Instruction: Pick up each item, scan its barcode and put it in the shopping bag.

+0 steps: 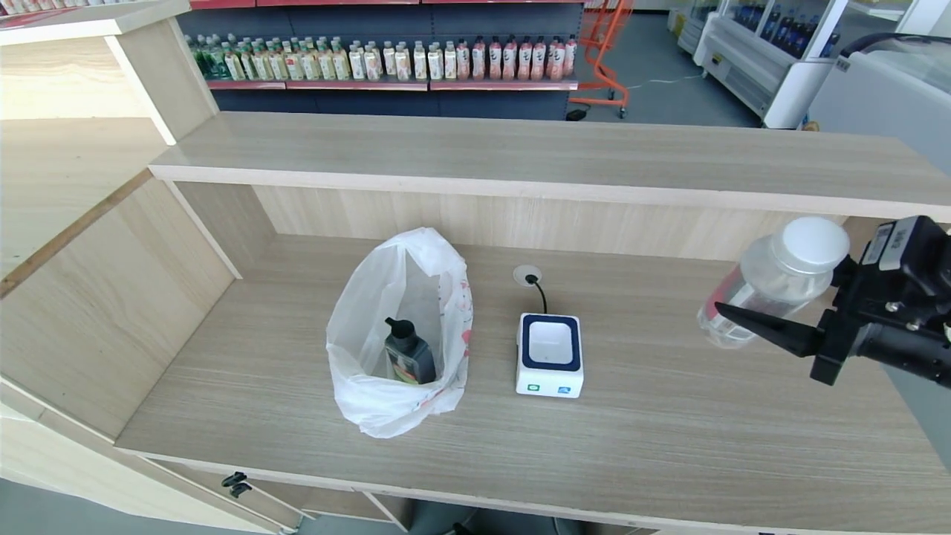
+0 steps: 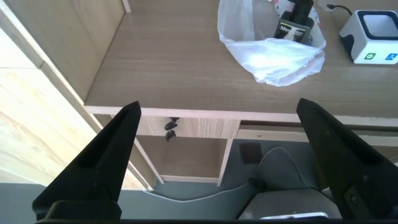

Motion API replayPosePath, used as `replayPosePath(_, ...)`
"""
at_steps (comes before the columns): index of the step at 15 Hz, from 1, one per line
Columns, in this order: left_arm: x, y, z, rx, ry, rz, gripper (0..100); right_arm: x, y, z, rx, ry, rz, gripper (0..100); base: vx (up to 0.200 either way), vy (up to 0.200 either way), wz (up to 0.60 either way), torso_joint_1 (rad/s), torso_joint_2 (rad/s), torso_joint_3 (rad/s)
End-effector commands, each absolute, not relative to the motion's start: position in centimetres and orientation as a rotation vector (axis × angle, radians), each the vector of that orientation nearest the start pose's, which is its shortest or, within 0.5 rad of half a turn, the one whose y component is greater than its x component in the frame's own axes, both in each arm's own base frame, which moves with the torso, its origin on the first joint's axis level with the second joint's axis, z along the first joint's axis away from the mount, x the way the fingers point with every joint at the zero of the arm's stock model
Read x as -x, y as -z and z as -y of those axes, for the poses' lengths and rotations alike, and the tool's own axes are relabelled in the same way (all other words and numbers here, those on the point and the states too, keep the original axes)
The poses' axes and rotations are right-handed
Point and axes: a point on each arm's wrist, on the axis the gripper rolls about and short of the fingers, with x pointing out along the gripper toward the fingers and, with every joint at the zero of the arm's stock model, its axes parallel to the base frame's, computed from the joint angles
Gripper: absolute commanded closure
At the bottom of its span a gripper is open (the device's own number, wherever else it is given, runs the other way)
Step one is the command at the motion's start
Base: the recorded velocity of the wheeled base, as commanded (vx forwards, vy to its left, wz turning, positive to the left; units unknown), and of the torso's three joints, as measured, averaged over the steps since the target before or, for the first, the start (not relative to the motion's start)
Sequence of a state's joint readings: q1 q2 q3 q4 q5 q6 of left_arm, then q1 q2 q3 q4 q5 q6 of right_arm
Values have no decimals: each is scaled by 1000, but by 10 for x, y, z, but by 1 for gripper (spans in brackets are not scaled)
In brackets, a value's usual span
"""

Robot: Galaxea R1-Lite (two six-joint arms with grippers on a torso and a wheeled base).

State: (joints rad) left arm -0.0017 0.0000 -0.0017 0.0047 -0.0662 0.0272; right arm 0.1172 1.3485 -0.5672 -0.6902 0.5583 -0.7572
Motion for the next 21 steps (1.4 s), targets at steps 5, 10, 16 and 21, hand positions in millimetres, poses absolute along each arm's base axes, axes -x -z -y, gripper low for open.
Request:
replayPosePath(5, 23, -75, 1, -27, 68, -4, 0, -250, -198, -78, 767, -892, 254, 100, 0, 0, 0, 0, 0, 0)
replayPosePath(10, 23, -75, 1, -27, 68, -4, 0, -294, -162, -86, 921, -981, 491, 100, 0, 0, 0, 0, 0, 0)
replayPosePath(16, 23, -75, 1, -28, 68, -2, 0, -318, -129, -93, 938, -1048, 543, 100, 0, 0, 0, 0, 0, 0)
replayPosePath(21, 23, -75, 1, -27, 68, -4, 0, -338, -122, -101, 943, -1102, 612, 100, 0, 0, 0, 0, 0, 0)
